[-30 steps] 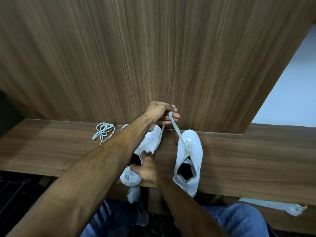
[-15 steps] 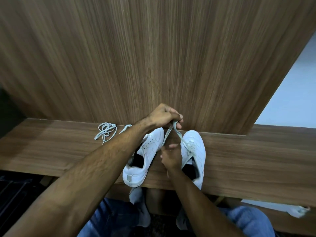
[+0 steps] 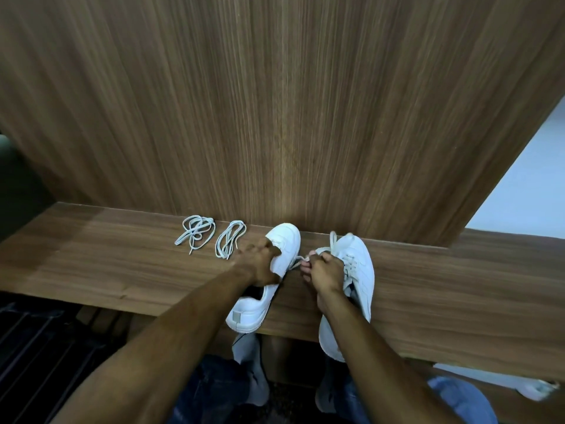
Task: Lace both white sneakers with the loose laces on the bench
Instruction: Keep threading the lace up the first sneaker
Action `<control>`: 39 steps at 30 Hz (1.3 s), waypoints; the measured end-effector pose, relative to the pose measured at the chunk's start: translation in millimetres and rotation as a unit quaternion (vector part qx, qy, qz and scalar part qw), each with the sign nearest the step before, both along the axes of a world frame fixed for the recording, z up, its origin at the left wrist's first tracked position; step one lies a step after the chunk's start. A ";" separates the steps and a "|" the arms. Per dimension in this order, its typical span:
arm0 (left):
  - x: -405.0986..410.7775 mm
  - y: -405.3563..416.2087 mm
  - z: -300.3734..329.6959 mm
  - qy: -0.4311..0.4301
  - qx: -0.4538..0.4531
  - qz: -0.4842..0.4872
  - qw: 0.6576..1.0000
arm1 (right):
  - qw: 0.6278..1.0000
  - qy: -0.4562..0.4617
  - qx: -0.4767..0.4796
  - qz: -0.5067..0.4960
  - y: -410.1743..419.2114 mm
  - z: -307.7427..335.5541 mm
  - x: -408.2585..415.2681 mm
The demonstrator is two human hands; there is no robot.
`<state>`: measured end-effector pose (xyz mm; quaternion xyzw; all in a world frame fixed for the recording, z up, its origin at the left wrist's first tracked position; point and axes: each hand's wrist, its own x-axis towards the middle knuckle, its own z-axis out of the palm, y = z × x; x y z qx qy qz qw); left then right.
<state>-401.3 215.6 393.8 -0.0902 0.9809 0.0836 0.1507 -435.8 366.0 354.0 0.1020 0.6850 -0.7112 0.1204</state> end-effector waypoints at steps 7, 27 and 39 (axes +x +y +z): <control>6.0 13.4 -11.4 0.062 0.015 0.024 0.998 | 0.999 0.041 -0.009 -0.010 22.6 38.8 -9.1; 4.8 113.2 -29.5 0.170 0.205 -0.001 0.964 | 0.886 0.191 0.398 0.143 123.5 1.2 14.3; 10.3 111.2 -33.8 0.169 0.282 0.080 0.941 | 0.866 0.151 0.415 0.234 109.7 24.9 -4.6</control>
